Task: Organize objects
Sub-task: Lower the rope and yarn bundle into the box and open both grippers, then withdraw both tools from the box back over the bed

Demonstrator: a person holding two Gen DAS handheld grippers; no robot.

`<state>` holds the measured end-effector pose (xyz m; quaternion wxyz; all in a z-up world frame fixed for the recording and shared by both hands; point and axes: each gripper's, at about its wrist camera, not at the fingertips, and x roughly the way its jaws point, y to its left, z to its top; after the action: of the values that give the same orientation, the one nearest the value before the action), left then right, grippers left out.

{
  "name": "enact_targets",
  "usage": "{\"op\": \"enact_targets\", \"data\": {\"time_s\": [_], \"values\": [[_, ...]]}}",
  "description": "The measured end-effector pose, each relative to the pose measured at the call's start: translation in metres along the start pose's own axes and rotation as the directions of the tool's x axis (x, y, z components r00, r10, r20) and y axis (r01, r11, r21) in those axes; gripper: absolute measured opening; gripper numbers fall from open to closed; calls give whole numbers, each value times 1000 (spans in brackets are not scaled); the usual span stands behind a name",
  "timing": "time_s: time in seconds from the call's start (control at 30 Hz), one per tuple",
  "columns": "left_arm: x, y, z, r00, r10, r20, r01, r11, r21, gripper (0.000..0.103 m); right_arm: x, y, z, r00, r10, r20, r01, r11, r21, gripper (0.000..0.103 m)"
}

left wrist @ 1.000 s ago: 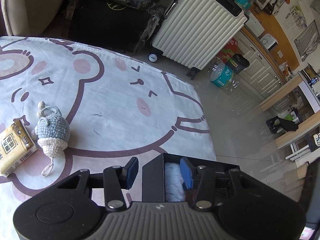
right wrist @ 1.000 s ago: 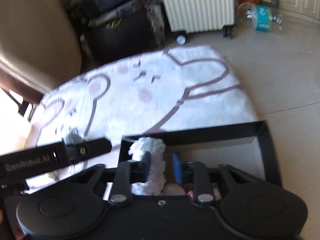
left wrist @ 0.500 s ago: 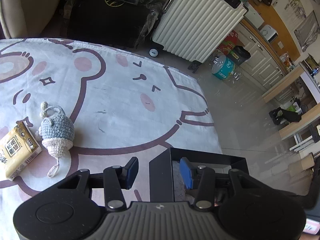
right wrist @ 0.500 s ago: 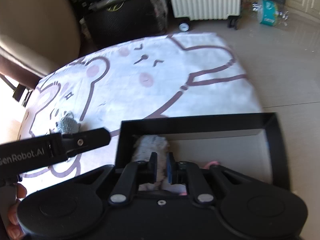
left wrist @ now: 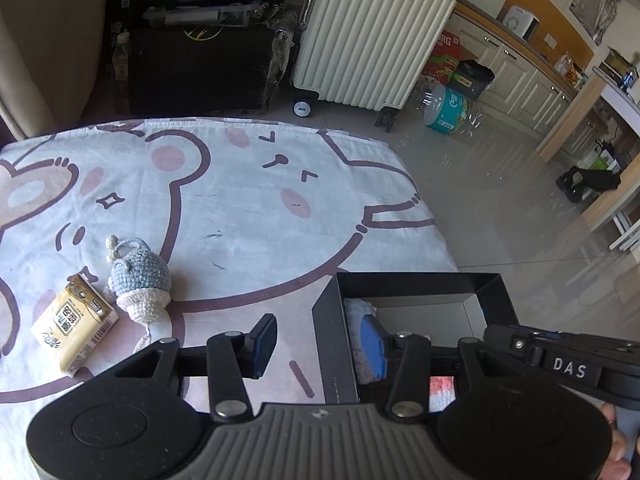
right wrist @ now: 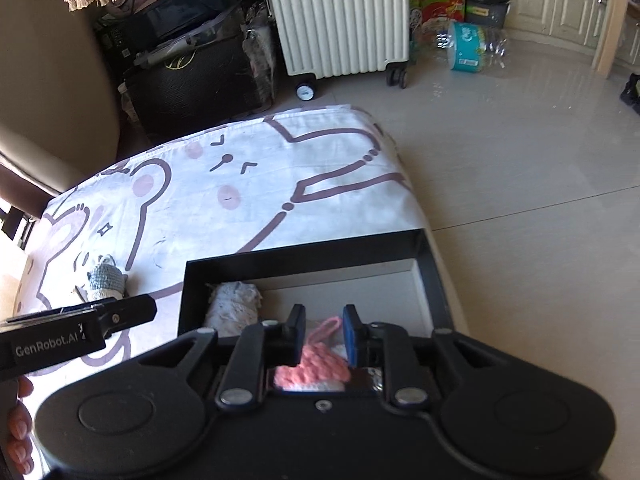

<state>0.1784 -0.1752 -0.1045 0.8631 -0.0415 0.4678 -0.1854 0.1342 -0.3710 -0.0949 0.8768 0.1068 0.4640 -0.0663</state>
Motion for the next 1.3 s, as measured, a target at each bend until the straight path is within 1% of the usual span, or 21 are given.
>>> {"op": "enact_targets", "data": {"time_s": [0.17,0.2,0.33,0.4,0.43,0.5,0.6,0.7,0.83,0.97,1.1,1.2,1.27,1.3], "values": [[-8,-5,-4,999,37,1,-37,999,40,49,-15,-3,-5,999,-38,25,38,999,8,28],[-9,-5,-4,999,45,2,-45,998,44,52,-18,-4,-7,999,-44,29,44,999,12,30],[-16,-4,-5,997,70,13,-70,996,57,58,-29,-6,-13,997,-70,43,69,998,15,35],[-20,-4,-6,997,79,19,-80,995,59,63,-34,-9,-16,996,-72,48,71,997,22,38],[-21,-3,-7,996,82,22,-83,995,60,64,-36,-10,-18,996,-75,50,74,997,27,40],[-25,-4,-8,996,88,24,-90,994,63,70,-40,-12,-21,995,-83,55,81,996,34,41],[-29,-5,-10,994,103,27,-104,992,75,77,-46,-15,-26,993,-94,65,91,995,46,46],[-33,-6,-13,992,119,30,-121,988,92,83,-51,-17,-30,992,-105,72,101,993,55,53],[-38,-6,-16,990,135,30,-138,985,100,87,-56,-17,-35,988,-128,81,123,991,58,59],[-43,-5,-18,989,147,30,-149,983,105,93,-59,-17,-40,987,-138,82,134,990,53,63],[-46,-4,-20,988,152,30,-154,981,113,98,-62,-16,-44,984,-156,89,153,987,47,72],[-46,-4,-21,987,157,26,-159,979,125,101,-64,-15,-46,981,-164,101,160,986,49,82],[-46,-4,-22,986,164,28,-166,978,130,101,-65,-14,-46,979,-173,109,168,985,47,86],[-46,-4,-22,986,166,30,-168,977,131,102,-65,-14,-46,978,-177,111,173,984,47,90]]}}
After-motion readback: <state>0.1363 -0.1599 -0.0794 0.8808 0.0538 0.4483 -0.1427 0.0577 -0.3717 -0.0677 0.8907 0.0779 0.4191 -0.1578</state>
